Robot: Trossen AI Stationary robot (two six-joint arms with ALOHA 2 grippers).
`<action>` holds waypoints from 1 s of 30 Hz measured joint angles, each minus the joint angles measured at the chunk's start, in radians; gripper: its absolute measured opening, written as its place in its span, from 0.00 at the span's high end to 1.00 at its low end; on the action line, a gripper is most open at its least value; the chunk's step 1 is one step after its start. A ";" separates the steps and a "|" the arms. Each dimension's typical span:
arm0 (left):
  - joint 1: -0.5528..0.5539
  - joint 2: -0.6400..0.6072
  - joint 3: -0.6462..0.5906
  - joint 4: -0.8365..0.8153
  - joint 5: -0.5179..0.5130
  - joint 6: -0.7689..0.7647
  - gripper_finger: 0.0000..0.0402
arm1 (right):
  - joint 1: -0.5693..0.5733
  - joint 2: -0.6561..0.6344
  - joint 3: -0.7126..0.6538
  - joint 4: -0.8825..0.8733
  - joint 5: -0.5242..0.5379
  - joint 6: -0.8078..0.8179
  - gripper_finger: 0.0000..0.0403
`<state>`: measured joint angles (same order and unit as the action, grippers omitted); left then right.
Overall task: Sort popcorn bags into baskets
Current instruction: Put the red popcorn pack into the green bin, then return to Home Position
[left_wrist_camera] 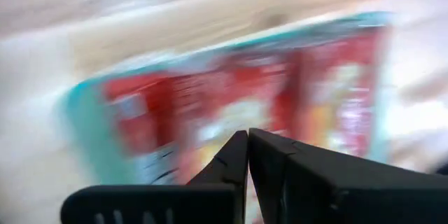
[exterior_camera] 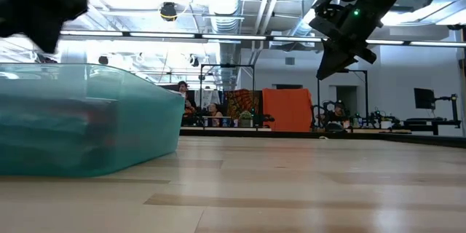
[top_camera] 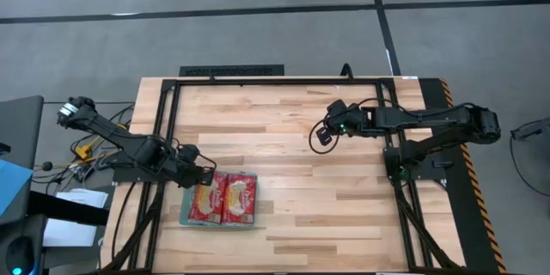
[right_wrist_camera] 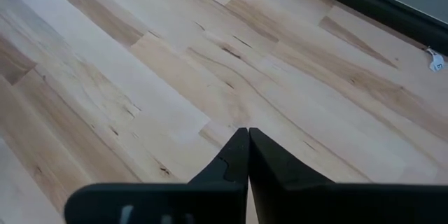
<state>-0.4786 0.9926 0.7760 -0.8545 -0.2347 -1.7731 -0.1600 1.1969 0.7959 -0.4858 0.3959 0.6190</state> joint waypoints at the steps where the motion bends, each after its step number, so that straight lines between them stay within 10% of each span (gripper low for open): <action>1: 0.000 0.002 0.002 0.041 -0.027 0.042 1.00 | 0.000 0.000 0.000 0.000 0.000 0.000 0.93; 12: 0.010 0.163 0.003 0.101 0.040 0.239 1.00 | 0.000 0.000 0.000 -0.004 -0.001 -0.002 0.92; 30: -0.027 0.168 0.002 -0.057 0.127 0.130 1.00 | 0.000 0.000 0.000 -0.002 -0.002 -0.002 0.94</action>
<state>-0.5054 1.1603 0.7784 -0.9117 -0.1080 -1.6428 -0.1600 1.1969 0.7959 -0.4873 0.3943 0.6167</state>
